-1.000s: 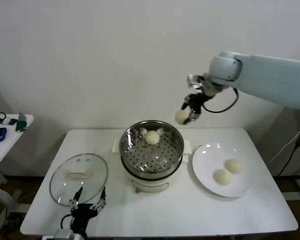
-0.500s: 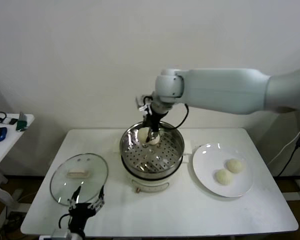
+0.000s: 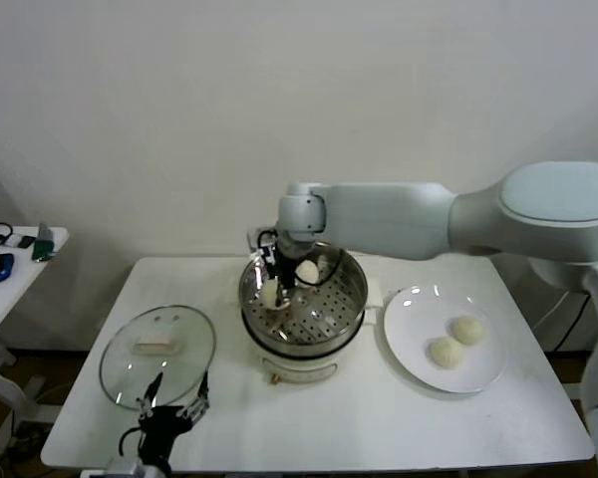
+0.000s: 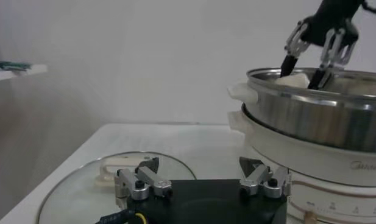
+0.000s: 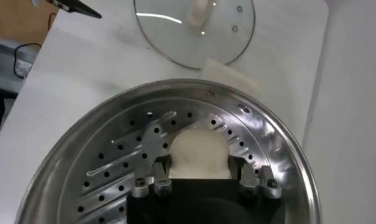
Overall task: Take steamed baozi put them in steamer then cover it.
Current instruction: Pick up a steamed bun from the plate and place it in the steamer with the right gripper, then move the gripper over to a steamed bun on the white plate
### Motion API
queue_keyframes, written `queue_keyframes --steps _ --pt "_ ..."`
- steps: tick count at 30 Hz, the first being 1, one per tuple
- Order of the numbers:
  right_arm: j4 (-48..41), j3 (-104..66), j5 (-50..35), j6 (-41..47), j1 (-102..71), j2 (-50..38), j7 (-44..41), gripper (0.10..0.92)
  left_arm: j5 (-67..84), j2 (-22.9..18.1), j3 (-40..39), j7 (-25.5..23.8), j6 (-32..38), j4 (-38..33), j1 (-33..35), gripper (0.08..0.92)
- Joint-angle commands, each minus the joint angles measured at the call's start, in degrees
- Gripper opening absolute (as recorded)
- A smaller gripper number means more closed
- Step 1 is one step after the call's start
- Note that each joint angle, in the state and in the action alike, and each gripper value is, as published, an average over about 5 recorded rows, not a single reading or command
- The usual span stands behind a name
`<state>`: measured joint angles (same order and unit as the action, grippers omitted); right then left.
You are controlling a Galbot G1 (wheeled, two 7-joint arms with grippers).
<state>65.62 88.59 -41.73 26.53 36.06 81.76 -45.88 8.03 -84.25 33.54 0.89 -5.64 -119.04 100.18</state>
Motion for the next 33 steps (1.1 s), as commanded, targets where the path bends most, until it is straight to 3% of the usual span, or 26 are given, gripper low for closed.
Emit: queue_keyframes --steps 1,5,11,21,26,33 --pt "-3.3 -0.4 2.4 0.3 -3.2 1.9 0.4 0.634 0.0 -0.1 0.0 0.0 0.0 0.0 0.0 0.823" --pt "-2.9 -0.8 2.4 -0.4 -3.0 1.6 0.4 0.662 0.0 -0.1 -0.1 0.1 0.1 -0.1 0.0 0.823" --pt "0.9 -1.8 1.4 -2.8 0.3 -2.5 -1.1 0.797 0.1 0.1 -0.1 0.1 0.2 -0.2 0.1 0.823" --pt "15.5 13.8 -2.7 -12.3 23.0 -26.8 -13.2 0.823 0.0 -0.2 -0.4 -0.1 -0.4 -0.7 -0.5 0.823" --pt "22.5 21.8 2.8 -14.0 26.9 -39.2 -14.5 0.823 0.1 -0.1 -0.4 -0.1 -0.4 -0.7 -0.6 0.823" --pt "24.1 21.5 16.4 -12.6 16.2 -50.5 -11.6 0.823 0.1 -0.3 -0.3 -0.1 -0.3 -0.9 -0.3 0.823"
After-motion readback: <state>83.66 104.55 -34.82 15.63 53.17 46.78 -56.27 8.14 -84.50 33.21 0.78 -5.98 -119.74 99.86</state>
